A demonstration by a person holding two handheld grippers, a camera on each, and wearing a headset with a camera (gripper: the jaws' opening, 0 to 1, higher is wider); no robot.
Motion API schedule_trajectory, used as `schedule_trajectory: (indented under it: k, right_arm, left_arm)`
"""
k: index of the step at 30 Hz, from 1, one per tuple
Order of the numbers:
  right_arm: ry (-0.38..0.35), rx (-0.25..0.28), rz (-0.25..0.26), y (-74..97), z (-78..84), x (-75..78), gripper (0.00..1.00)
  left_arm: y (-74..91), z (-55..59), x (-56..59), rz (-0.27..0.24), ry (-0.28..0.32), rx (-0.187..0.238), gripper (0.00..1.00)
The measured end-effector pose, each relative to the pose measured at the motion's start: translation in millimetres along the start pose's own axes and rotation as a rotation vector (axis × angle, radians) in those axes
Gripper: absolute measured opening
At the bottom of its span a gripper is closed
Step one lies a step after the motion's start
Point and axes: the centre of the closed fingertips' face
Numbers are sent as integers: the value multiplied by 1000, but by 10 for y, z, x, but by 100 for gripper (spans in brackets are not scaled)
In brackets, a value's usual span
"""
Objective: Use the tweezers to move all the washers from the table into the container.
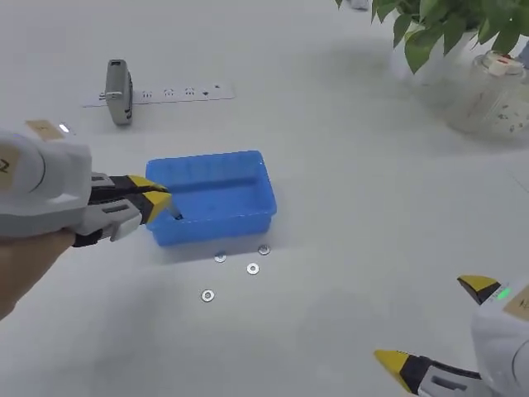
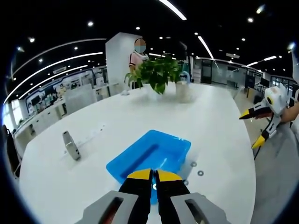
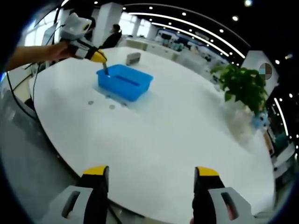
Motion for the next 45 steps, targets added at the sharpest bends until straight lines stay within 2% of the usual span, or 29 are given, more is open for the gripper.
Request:
schedule_trajectory:
  k: [11,19,23,32,39,45]
  right_arm:
    - [4,-3,2,8,15,1,72]
    - [3,2,6,10,10,2,71]
    - [4,4,8,7,5,2,71]
    - [3,7,11,8,-7,0,71]
    - [6,12,7,5,-20,-10,71]
    - [7,11,6,2,-21,-9,71]
  left_arm:
    - [117,-151,85,1,-26,29,0]
    - [292,-413,220,10,-44,94,0]
    - [362,-472,302,26,-27,119,0]
    - [403,-336,532,63,-1,101,0]
    - [384,-227,765,96,30,79,0]
    - [358,-91,800,109,51,52,0]
Point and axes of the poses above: the centre of the closed fingertips' face, and the gripper's own axes: y roughly backward along the fingers, x roughly to its right, z roughly out of its underside, and after that the axes turned 15 degrees about y, right-handed
